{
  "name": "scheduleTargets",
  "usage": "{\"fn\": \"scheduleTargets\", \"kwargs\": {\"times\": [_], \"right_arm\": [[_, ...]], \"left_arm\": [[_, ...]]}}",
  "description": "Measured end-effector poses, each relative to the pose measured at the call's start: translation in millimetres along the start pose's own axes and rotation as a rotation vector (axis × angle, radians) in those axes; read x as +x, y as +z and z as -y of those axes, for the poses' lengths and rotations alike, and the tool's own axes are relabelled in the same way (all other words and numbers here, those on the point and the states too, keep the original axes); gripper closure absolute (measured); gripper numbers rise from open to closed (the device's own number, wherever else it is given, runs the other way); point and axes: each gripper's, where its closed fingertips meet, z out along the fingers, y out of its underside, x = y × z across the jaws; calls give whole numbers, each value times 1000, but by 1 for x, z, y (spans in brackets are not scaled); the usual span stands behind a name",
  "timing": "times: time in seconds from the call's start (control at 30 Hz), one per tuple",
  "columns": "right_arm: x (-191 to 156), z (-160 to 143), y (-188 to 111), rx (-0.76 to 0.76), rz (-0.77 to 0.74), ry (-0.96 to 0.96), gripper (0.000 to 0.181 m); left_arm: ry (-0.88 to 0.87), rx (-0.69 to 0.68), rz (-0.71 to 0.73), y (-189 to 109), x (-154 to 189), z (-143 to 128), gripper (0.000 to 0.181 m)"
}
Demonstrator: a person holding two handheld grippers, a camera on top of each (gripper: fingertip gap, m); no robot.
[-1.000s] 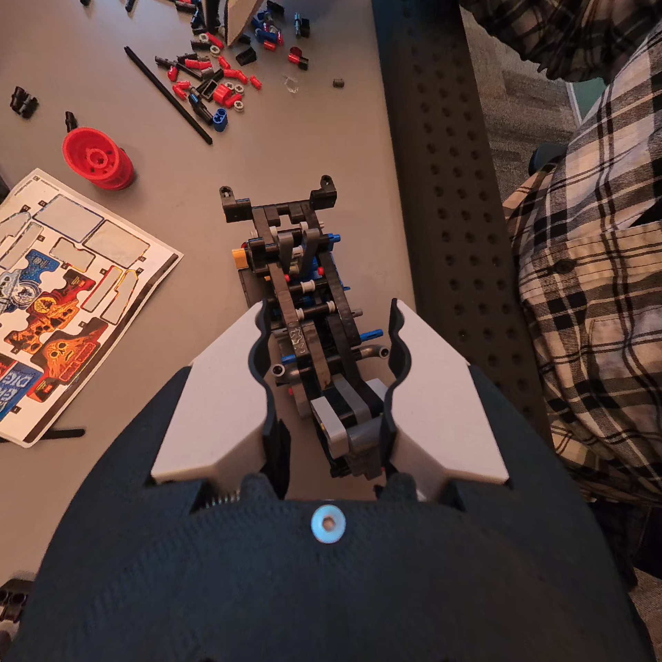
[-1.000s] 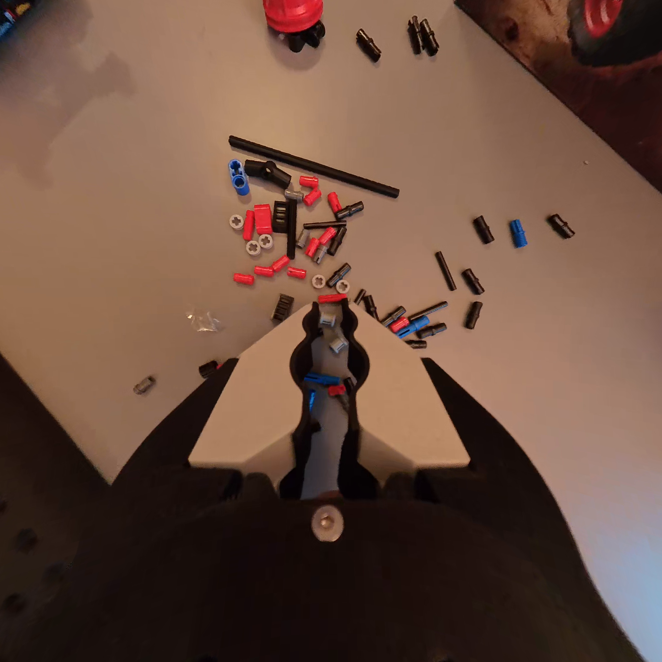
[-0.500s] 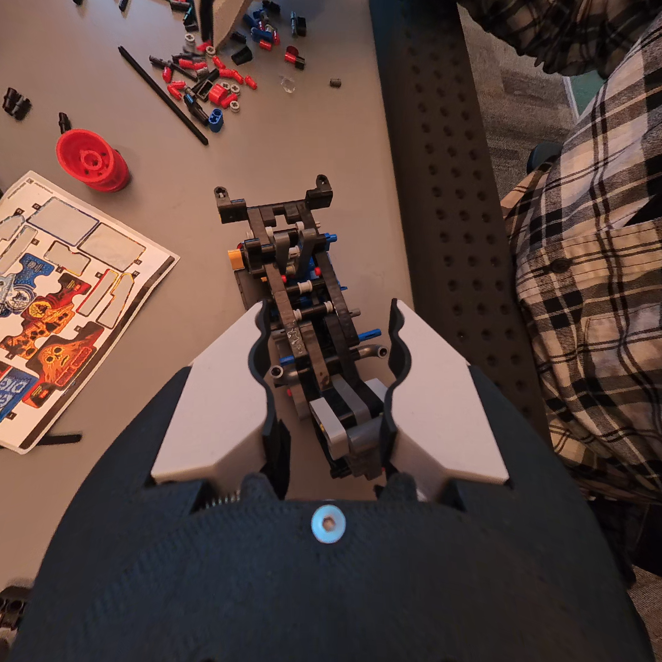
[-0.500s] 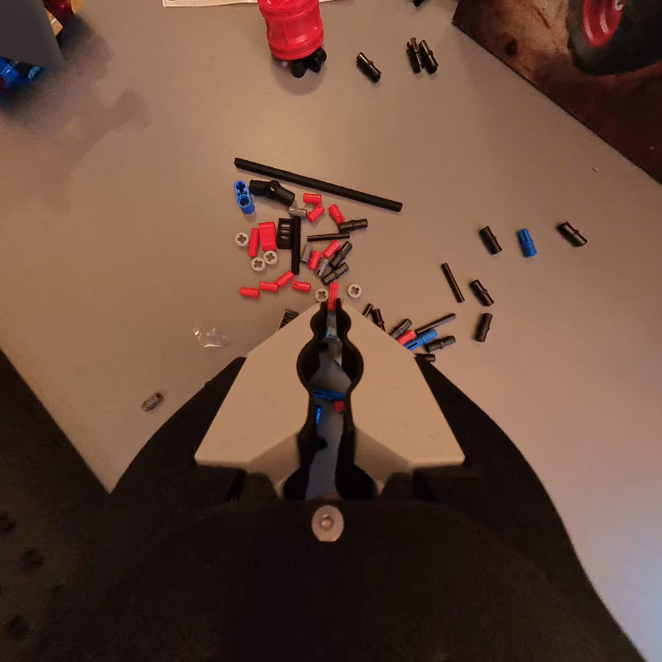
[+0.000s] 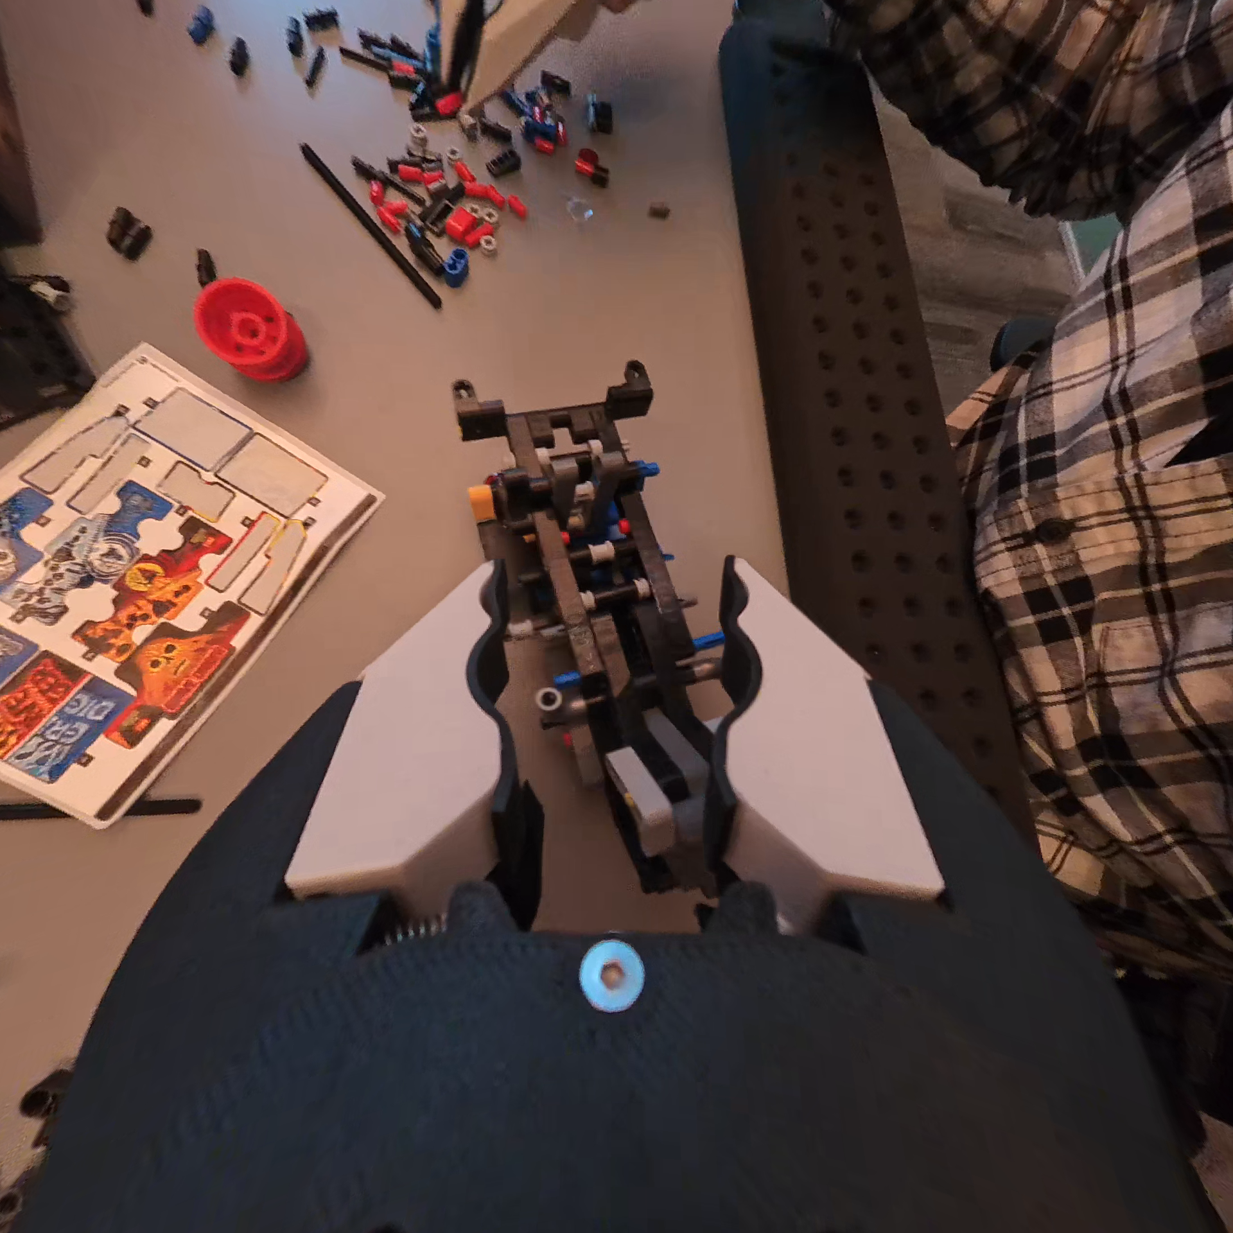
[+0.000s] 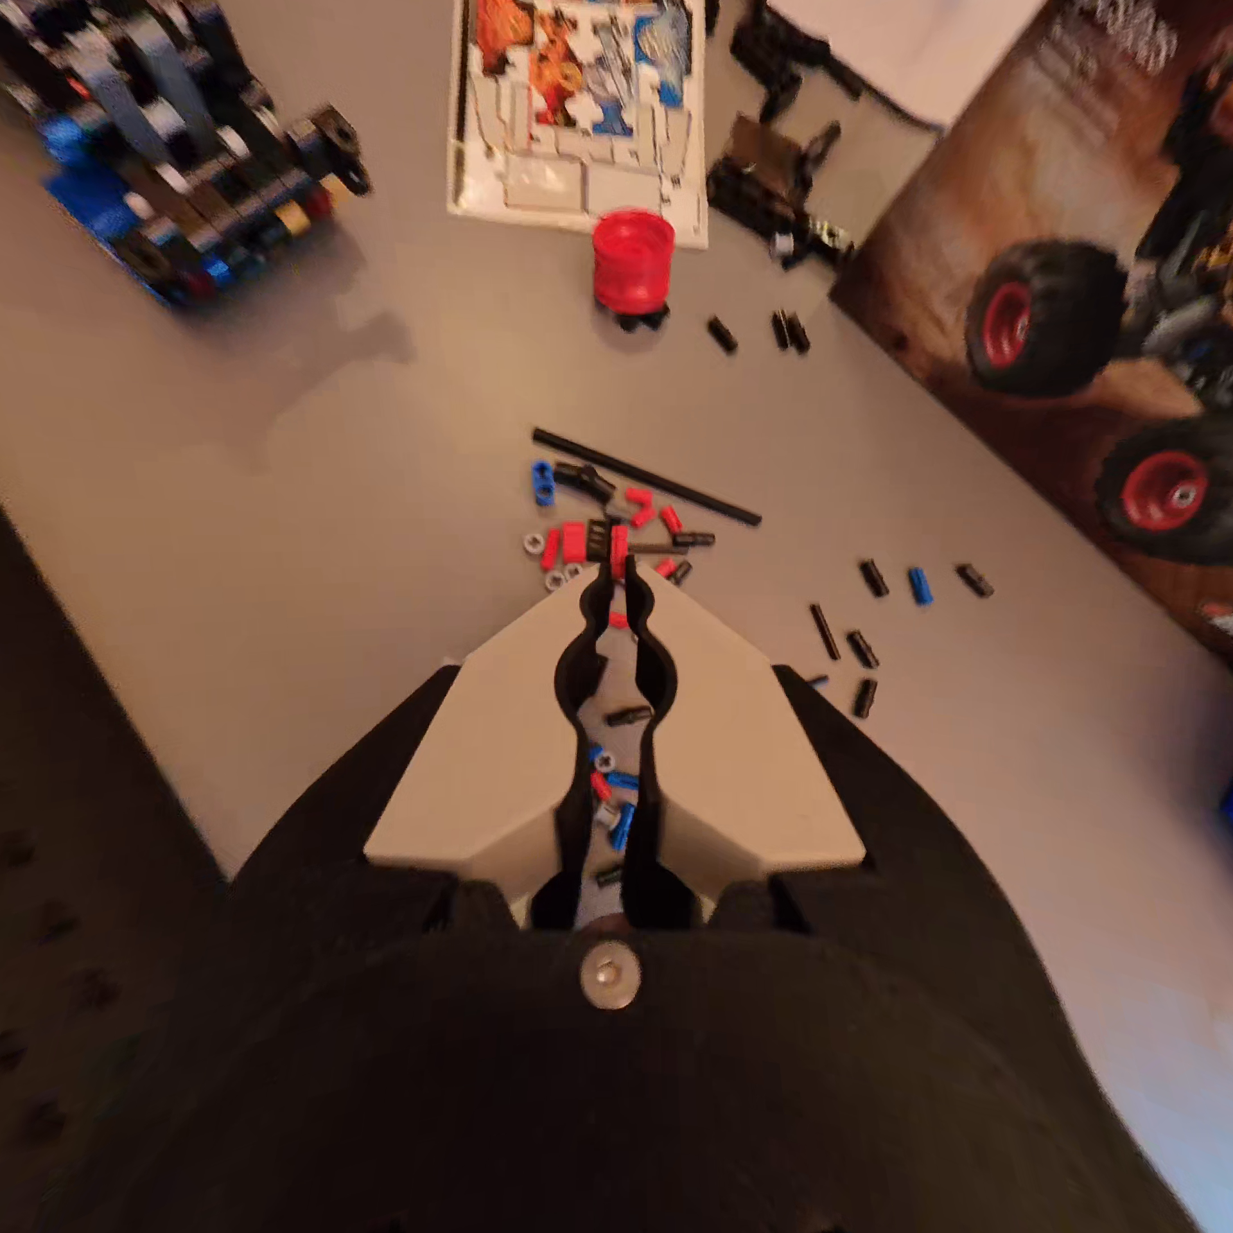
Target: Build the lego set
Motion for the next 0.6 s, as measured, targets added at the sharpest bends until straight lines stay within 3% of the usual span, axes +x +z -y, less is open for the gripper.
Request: {"fn": "scheduleTargets", "kwargs": {"times": [0.2,0.37,0.43,0.53,0.6], "right_arm": [[-32,62,-9,159,39,-108,180],[-65,106,-7,315,223,-57,179],[-75,117,-6,347,286,-40,179],[-87,128,-7,381,363,-30,180],[-92,133,-9,400,401,-23,180]], "left_arm": [[74,126,69,1,-17,36,130],[430,217,300,4,-18,80,145],[619,206,406,7,-12,89,150],[836,85,553,16,-14,85,149],[938,38,617,20,-15,82,159]]}}
